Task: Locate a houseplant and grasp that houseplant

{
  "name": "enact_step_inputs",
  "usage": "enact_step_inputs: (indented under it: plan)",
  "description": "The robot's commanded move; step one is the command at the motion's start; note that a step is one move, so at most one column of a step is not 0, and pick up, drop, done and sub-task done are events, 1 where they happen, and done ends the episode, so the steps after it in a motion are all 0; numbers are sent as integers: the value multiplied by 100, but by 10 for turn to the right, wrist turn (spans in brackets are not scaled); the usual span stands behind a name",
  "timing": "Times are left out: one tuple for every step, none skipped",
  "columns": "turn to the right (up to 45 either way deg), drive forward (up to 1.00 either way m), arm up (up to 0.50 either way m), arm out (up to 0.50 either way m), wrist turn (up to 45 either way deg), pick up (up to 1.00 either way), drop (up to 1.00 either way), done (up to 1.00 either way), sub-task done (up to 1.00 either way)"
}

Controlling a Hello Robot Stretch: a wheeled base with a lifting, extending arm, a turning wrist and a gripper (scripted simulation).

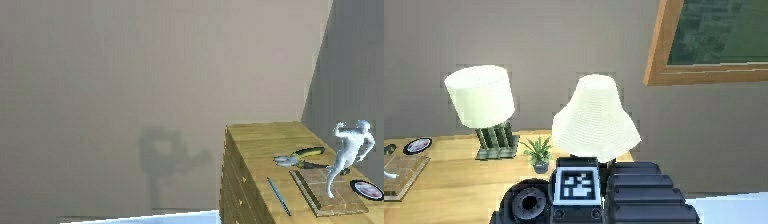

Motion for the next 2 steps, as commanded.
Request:
enact_step_inputs:
  plan:
    - [0,0,0,22,0,0,0,0,0]
    - [0,0,0,0,450,0,0,0,0]
